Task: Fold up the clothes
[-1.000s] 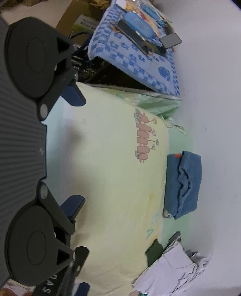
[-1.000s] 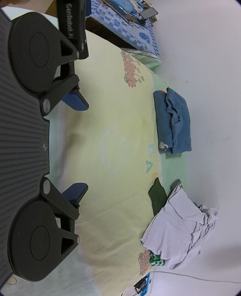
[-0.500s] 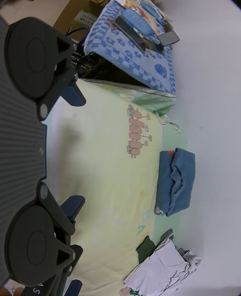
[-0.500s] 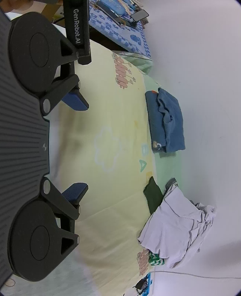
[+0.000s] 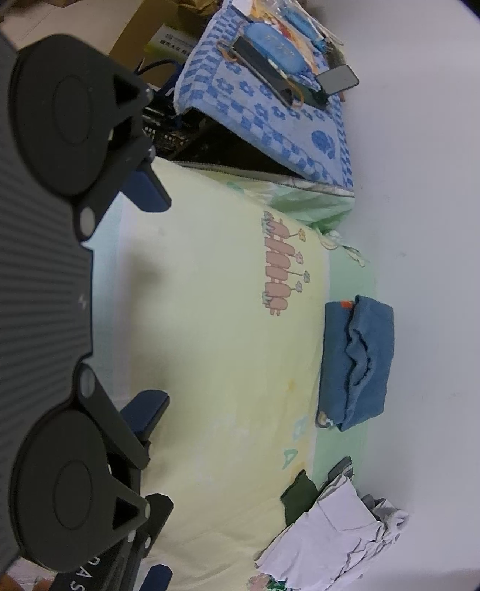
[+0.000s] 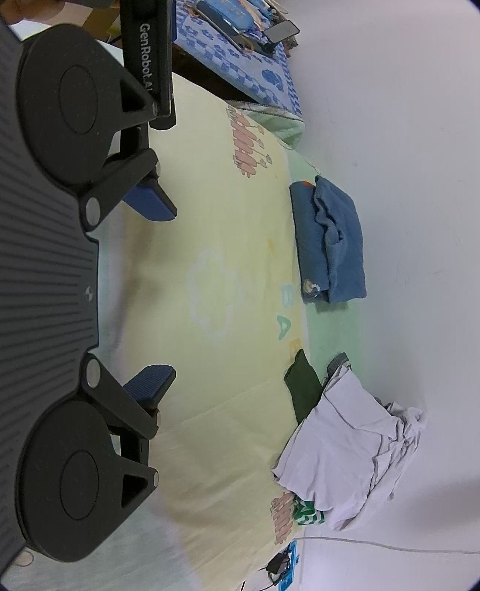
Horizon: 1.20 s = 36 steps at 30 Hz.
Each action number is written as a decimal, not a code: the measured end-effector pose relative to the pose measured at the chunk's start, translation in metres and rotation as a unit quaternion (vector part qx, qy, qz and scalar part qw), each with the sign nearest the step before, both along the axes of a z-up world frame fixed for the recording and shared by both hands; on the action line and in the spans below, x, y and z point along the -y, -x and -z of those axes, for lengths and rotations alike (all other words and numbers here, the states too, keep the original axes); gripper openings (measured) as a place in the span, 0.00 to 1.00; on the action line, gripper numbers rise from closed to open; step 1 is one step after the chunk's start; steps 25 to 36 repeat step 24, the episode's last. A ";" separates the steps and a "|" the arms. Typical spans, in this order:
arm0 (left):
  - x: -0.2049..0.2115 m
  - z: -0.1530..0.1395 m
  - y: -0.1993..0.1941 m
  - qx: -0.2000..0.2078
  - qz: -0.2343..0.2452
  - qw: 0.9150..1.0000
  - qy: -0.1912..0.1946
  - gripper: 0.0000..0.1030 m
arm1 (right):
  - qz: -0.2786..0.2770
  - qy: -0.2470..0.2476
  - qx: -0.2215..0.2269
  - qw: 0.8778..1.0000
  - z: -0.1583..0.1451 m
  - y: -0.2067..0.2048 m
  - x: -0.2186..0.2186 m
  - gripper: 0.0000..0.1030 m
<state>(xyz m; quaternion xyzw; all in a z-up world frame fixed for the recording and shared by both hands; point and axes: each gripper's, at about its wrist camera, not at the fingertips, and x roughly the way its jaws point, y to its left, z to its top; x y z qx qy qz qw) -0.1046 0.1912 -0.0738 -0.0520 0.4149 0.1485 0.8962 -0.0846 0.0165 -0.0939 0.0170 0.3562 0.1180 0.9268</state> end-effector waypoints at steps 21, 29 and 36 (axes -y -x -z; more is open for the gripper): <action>-0.003 0.002 -0.001 0.003 0.001 1.000 -0.005 0.99 | 0.000 0.006 0.005 1.000 0.001 0.002 -0.006 0.85; -0.003 0.003 -0.003 0.002 0.002 1.000 -0.008 0.99 | 0.000 0.008 0.004 1.000 0.002 0.000 -0.007 0.85; -0.003 0.003 -0.003 0.002 0.002 1.000 -0.008 0.99 | 0.000 0.008 0.004 1.000 0.002 0.000 -0.007 0.85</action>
